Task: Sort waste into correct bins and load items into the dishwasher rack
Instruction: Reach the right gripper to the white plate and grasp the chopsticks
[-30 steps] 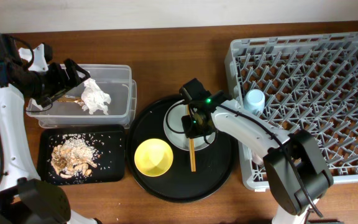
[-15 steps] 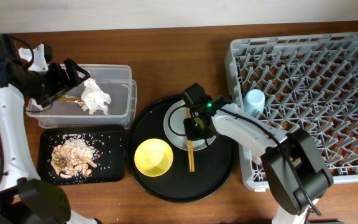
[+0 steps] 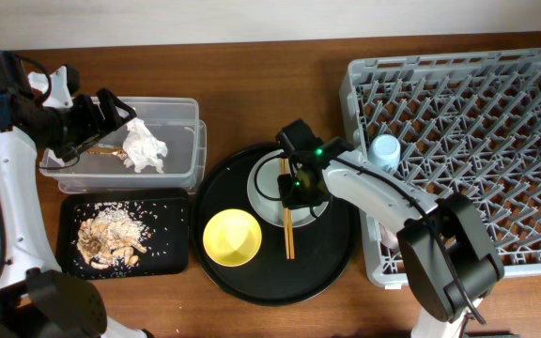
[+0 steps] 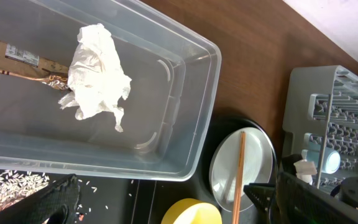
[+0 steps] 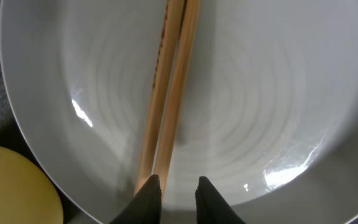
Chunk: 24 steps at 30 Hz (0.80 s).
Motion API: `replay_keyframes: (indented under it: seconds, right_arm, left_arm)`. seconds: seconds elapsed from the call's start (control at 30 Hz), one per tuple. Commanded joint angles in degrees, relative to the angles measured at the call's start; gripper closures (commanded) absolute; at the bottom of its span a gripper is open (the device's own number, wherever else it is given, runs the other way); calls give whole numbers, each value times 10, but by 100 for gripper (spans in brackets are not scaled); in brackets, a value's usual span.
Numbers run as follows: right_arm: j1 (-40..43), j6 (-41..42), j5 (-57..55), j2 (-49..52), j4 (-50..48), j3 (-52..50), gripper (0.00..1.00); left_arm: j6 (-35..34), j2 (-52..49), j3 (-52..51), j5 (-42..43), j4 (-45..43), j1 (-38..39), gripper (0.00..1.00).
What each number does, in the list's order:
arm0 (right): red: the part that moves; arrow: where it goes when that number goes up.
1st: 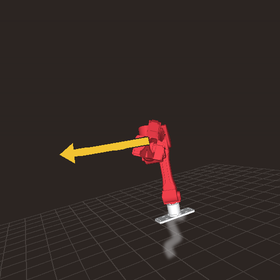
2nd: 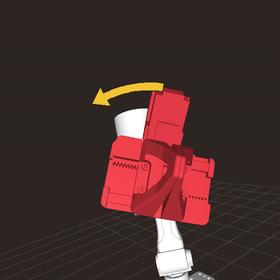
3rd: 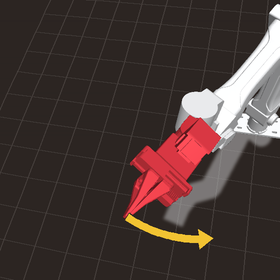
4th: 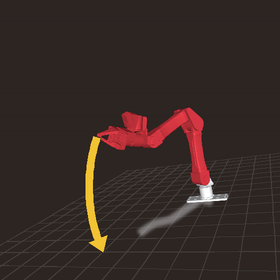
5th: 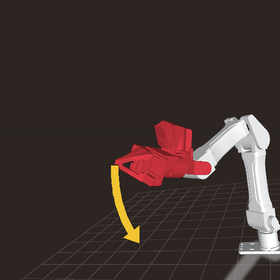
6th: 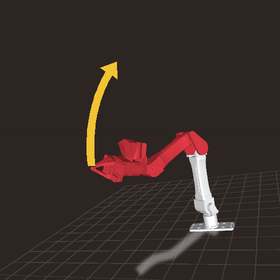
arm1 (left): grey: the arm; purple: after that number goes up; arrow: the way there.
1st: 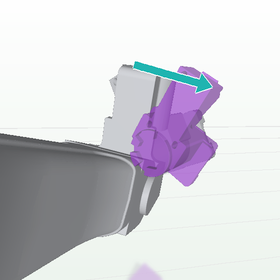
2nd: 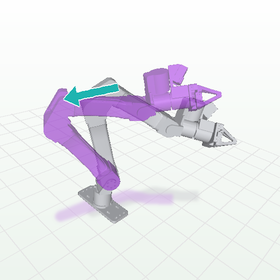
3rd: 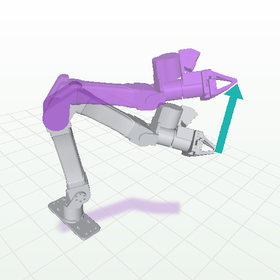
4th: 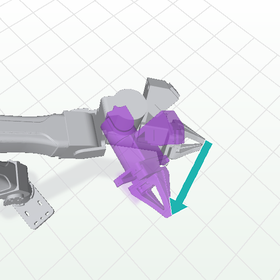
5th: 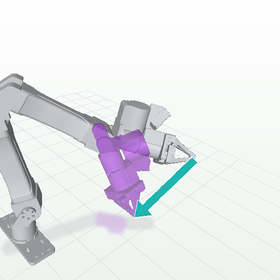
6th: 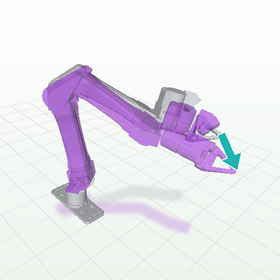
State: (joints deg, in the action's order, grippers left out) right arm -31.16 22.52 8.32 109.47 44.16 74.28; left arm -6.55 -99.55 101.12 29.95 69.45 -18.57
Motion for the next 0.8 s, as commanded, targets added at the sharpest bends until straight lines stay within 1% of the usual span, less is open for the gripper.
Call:
replay_keyframes:
  seconds: [0.0,0.33,0.77]
  right_arm:
    - [-2,5,12,5,2,10,78]
    - [-19,5,0,5,0,9,78]
    - [-19,5,-6,5,11,9,77]
  left_arm:
    - [-3,0,2,2,1,-3,1]
    - [-3,0,2,2,1,-3,1]
    - [-3,0,2,2,1,-3,1]
